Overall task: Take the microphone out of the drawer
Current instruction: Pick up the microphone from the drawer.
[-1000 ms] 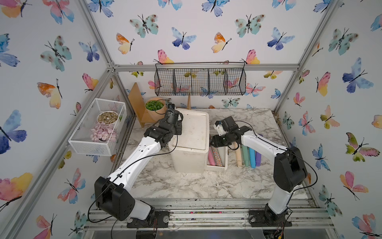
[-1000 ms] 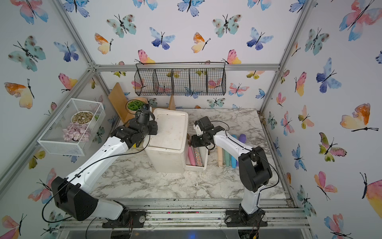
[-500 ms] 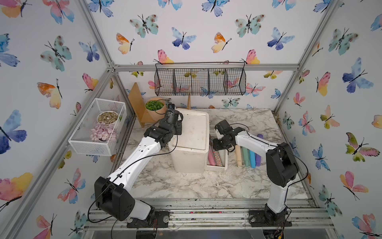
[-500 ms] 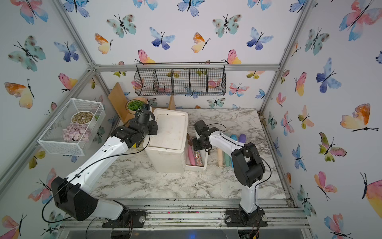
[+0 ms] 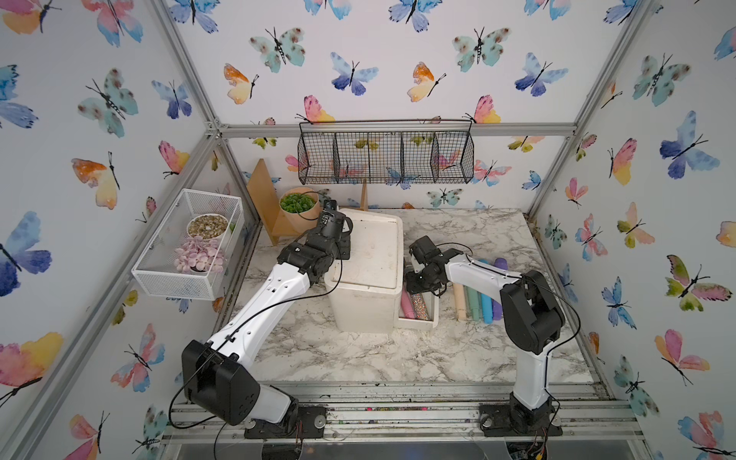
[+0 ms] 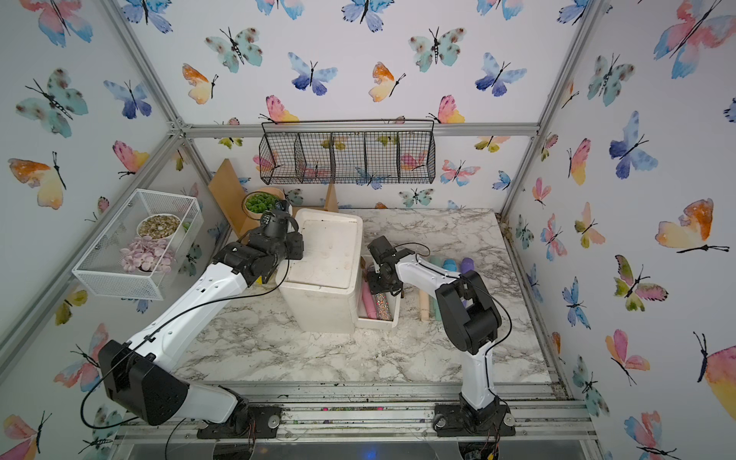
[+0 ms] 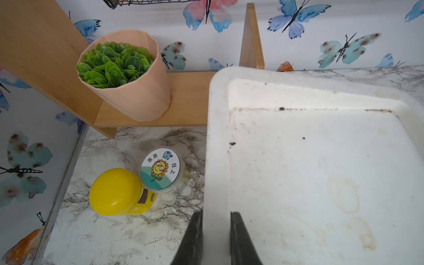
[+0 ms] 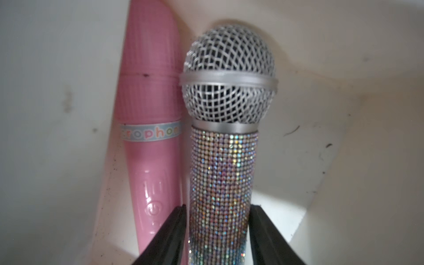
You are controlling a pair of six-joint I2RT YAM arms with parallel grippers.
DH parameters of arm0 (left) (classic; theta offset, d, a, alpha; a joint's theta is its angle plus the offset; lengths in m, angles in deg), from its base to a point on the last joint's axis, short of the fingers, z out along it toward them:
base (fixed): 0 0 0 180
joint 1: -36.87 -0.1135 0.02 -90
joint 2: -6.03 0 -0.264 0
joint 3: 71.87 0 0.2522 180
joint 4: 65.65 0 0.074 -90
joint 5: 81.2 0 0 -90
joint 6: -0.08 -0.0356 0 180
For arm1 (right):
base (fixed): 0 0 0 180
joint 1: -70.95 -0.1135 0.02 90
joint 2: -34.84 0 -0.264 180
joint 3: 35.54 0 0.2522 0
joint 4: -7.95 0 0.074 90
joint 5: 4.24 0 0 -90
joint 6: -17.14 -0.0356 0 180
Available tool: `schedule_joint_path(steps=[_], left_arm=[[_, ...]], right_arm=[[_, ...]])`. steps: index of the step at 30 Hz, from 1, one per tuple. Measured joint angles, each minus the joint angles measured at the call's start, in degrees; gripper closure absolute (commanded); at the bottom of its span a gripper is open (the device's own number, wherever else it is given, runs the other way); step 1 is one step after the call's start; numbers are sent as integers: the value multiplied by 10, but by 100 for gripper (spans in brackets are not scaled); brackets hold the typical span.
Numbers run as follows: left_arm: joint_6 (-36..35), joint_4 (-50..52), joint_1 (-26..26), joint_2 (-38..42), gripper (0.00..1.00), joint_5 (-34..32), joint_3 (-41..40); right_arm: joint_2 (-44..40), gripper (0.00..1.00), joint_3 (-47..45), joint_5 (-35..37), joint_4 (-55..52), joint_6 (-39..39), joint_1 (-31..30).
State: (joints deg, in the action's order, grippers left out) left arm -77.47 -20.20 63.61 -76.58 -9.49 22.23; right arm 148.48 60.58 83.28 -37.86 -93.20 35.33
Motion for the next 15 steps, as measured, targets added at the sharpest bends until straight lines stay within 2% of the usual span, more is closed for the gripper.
schedule_joint_path(steps=[10,15], left_arm=[[0,-2,0,1,100,0,-2],[0,-2,0,2,100,0,-2]], right_arm=[[5,51,2,10,2,-12,-2],[5,57,2,12,2,-19,-2]])
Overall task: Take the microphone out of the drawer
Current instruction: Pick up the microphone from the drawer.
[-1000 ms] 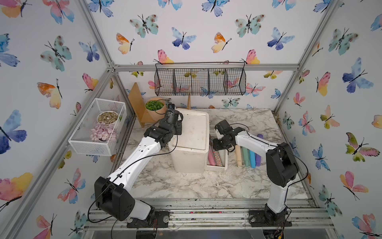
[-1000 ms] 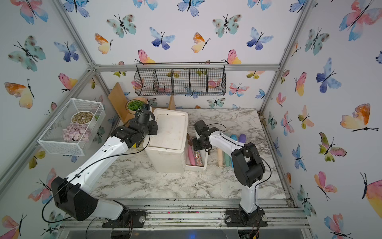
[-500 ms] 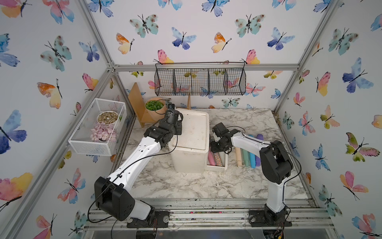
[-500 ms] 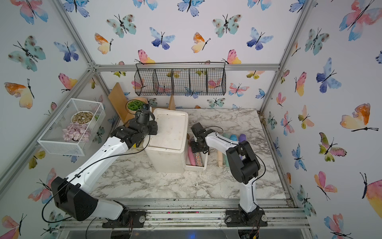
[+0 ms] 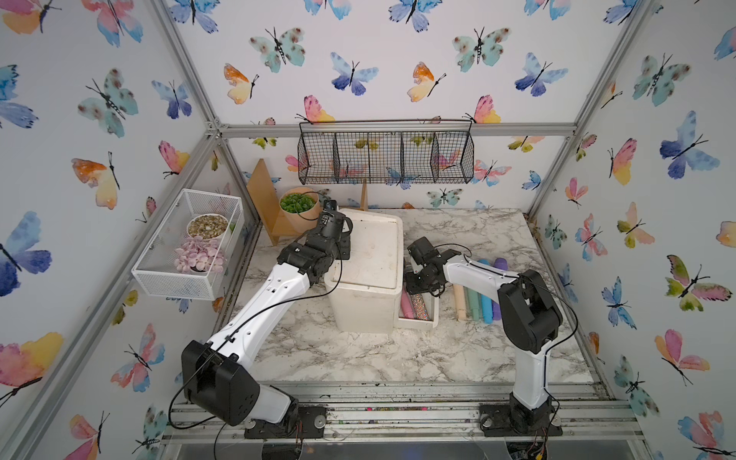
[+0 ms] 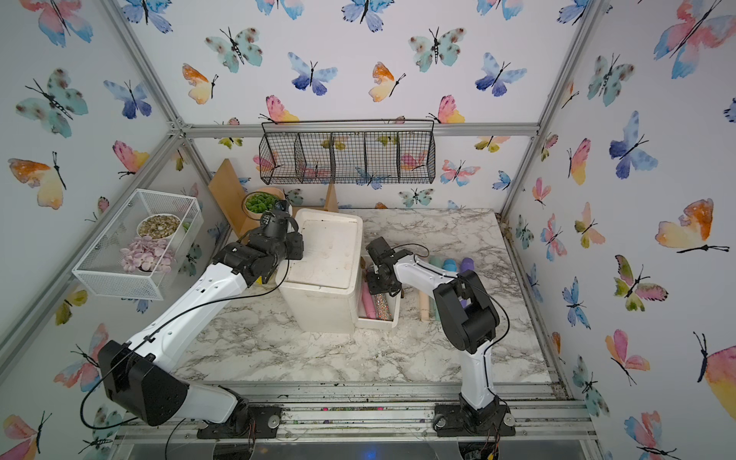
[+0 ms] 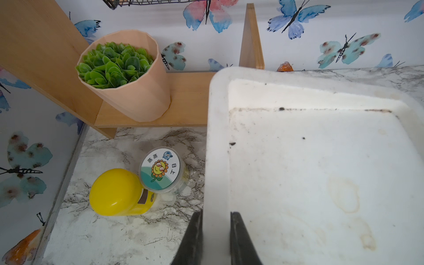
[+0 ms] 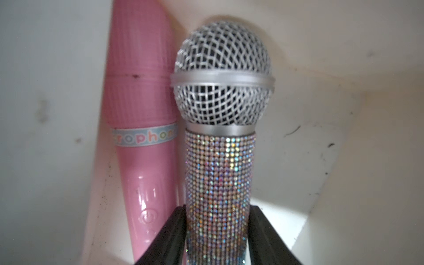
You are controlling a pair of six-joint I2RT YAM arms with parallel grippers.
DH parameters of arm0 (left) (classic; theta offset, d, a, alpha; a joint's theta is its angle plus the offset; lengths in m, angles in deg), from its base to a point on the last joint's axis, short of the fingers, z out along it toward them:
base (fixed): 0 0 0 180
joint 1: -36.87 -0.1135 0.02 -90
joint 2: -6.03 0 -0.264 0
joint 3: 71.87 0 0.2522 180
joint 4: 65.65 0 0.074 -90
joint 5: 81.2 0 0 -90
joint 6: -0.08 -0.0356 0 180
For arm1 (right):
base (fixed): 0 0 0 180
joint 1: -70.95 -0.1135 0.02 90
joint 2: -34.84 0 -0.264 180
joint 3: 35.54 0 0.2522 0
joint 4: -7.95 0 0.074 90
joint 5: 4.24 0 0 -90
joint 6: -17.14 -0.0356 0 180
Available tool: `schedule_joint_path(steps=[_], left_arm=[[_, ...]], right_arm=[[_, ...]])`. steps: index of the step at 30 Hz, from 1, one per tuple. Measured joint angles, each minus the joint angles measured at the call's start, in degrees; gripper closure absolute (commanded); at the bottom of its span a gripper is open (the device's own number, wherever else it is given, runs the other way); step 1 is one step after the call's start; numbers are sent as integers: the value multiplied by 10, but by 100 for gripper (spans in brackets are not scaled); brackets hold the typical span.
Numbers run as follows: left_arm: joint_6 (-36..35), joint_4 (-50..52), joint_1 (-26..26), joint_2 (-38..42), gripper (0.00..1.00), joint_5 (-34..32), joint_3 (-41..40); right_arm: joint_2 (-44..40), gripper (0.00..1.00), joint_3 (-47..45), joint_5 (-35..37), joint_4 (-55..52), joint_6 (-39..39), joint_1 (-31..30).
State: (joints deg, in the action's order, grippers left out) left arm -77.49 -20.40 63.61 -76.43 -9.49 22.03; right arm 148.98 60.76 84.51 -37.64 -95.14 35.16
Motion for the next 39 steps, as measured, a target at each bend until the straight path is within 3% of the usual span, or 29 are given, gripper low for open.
schedule_joint_path(steps=[19,39], left_arm=[[0,-2,0,2,100,0,-2],[-2,-3,0,3,100,0,-3]], right_arm=[[-39,75,-6,0,-1,-11,0],[-124,81,-15,33,39,-21,0]])
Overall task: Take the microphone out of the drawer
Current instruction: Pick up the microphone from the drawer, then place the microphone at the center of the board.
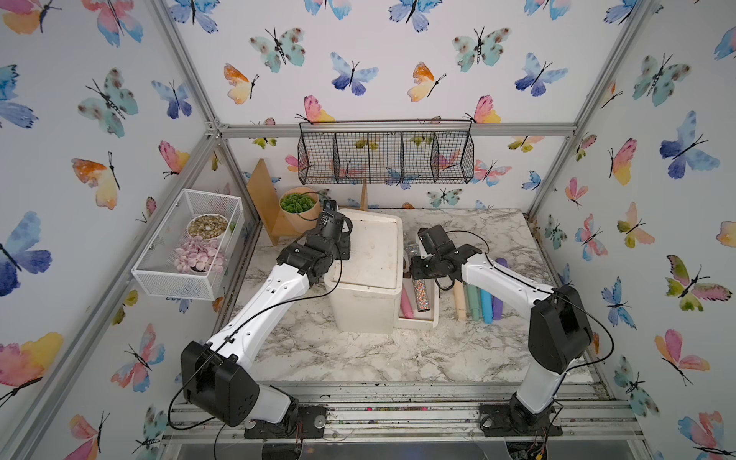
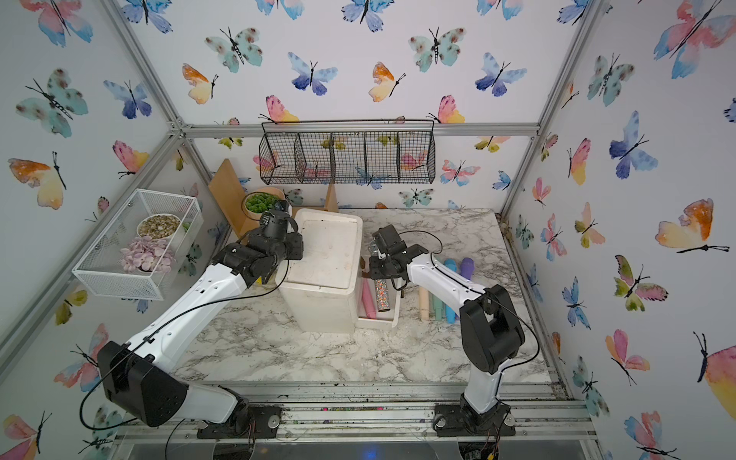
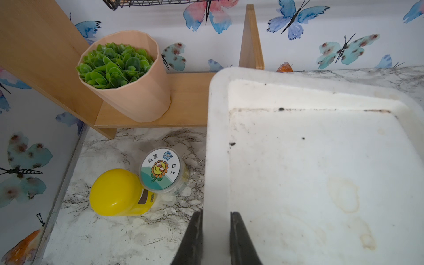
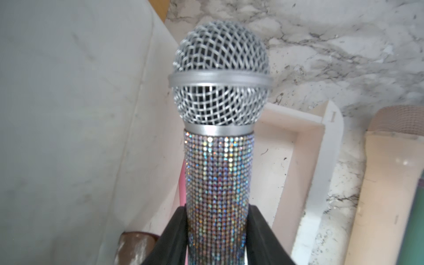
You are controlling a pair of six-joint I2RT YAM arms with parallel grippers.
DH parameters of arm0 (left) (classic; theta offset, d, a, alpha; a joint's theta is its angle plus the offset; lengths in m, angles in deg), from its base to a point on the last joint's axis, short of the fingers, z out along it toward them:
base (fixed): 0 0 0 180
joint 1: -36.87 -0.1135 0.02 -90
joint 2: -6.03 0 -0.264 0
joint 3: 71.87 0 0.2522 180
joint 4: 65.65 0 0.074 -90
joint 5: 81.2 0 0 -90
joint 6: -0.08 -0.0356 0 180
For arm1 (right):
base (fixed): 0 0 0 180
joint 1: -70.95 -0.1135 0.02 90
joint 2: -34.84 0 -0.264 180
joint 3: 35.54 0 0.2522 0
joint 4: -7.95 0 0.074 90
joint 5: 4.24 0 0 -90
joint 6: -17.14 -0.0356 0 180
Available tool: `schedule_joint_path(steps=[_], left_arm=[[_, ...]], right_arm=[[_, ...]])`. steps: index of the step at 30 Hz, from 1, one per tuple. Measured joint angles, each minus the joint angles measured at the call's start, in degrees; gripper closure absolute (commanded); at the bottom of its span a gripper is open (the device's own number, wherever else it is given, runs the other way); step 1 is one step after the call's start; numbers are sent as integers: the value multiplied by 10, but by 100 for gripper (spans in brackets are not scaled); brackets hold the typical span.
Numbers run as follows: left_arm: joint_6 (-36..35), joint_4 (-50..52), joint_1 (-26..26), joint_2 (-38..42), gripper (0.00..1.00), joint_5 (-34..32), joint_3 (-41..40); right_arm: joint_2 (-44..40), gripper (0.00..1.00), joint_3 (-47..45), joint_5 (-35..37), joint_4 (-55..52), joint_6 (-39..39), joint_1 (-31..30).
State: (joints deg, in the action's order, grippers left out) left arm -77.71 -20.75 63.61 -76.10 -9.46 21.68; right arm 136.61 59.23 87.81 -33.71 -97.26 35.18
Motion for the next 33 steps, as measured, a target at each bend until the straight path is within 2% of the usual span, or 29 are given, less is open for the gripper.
schedule_joint_path(steps=[8,17,20,33], left_arm=[[-2,0,0,0,100,0,0],[-4,0,0,0,100,0,0],[-4,0,0,0,100,0,0],[-4,0,0,0,100,0,0]], right_arm=[[-35,83,4,41,7,8,0],[-43,84,28,109,-5,53,13],[-48,84,27,112,-8,64,41],[-79,84,-28,86,-9,110,260]])
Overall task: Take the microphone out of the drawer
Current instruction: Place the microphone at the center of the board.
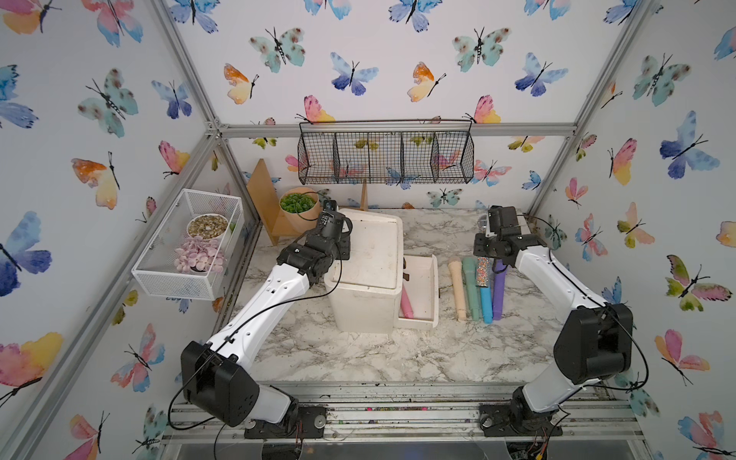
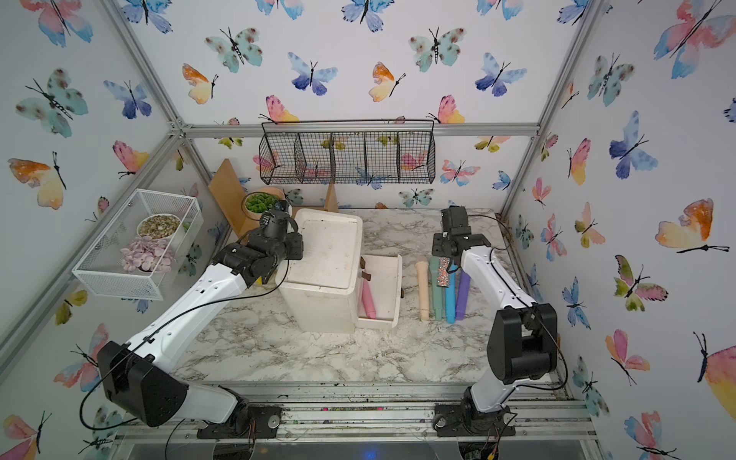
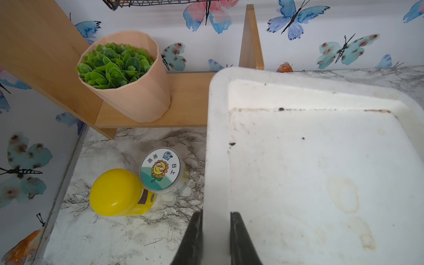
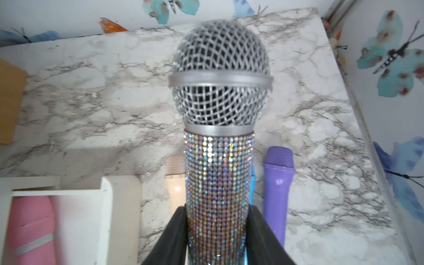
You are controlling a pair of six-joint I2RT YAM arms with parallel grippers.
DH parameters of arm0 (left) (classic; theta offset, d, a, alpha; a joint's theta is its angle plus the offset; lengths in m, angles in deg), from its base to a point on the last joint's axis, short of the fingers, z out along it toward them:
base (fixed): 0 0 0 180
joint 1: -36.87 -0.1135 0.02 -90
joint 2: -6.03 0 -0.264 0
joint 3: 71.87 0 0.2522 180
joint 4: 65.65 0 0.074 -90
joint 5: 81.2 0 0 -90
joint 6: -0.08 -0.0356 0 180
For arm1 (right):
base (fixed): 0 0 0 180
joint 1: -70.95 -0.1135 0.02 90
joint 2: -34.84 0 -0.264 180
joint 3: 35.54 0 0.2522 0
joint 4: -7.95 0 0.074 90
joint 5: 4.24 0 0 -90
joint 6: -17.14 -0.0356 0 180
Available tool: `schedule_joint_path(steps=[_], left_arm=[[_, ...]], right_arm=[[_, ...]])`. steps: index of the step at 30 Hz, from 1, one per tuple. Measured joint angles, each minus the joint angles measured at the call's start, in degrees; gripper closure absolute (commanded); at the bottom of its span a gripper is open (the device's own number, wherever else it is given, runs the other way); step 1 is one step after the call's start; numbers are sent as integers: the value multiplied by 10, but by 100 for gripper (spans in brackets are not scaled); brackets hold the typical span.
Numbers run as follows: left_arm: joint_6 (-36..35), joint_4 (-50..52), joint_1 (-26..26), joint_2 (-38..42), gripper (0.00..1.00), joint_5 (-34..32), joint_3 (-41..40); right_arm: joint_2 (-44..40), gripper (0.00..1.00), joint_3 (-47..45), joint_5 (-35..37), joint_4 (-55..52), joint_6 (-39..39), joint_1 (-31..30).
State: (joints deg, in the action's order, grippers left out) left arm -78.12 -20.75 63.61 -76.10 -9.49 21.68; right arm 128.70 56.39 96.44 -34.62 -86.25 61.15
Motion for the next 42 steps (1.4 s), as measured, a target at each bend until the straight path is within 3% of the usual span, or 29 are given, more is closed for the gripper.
schedule_joint_path(steps=[16,30,42], left_arm=[[-1,0,0,-1,100,0,1],[0,2,0,-3,100,0,3],[0,4,0,-5,100,0,5]], right_arm=[[7,84,-88,-25,14,45,177],[84,82,-107,-61,37,55,185],[113,67,-107,-76,37,54,188]])
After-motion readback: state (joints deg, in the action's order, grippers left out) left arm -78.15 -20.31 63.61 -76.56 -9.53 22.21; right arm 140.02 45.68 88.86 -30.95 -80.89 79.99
